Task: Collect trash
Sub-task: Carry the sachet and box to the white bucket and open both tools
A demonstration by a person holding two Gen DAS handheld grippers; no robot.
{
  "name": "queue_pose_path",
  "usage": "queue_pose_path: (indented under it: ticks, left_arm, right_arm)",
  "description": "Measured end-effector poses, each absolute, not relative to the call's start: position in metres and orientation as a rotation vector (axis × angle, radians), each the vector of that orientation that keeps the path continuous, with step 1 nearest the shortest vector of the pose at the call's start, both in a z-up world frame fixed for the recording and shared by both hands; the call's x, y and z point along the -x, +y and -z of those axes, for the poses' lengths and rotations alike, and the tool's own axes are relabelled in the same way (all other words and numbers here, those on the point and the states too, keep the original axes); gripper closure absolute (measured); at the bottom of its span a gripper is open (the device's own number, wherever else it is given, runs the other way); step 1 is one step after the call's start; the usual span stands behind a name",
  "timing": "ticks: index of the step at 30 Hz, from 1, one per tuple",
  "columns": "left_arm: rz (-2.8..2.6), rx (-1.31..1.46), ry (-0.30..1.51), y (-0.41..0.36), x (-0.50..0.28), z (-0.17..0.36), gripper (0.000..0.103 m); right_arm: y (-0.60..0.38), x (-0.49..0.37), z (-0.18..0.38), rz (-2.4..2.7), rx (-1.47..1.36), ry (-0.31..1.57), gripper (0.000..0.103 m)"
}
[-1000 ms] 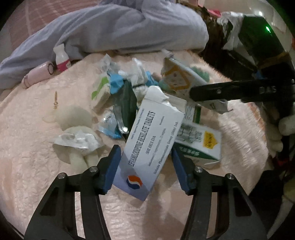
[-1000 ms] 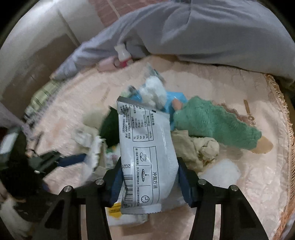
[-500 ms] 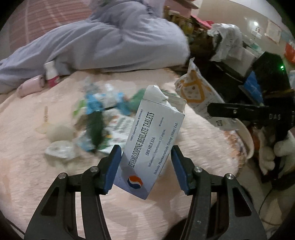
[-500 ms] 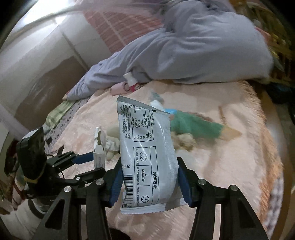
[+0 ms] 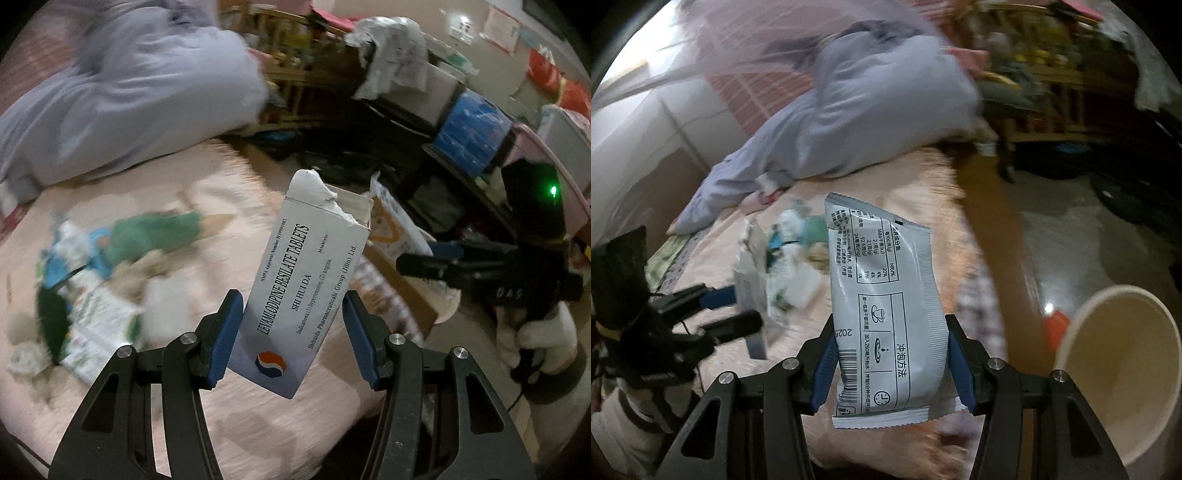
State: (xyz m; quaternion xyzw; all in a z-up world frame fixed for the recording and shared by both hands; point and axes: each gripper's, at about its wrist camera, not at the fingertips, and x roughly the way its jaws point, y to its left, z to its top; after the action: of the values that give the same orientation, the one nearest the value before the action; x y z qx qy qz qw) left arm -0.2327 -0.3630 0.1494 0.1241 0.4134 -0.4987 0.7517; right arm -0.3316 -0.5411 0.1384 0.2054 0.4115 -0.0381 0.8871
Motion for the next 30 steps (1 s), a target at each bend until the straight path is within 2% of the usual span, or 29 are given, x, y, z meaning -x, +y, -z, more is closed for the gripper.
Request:
queue_pose_path:
  ticks: [15,23,30]
  left_arm:
    - [1.235,-0.353,1.016,-0.516,0.296,-0.116,0.049]
    - [1.269,-0.370,1.051,-0.562,0.316,-0.098,0.048]
    - [1.285,-0.325,1.119,-0.575,0.315,-0.083,0.048]
  right_arm:
    - [-0.657,0.434,-0.091,0.441,-0.530,0.903,0.051]
    - [-0.700,0.468,-0.044,0.545,-0.654,0.956,0.051]
    - [-0.713,0.478,-0.024,0.590,-0.681,0.981,0.050]
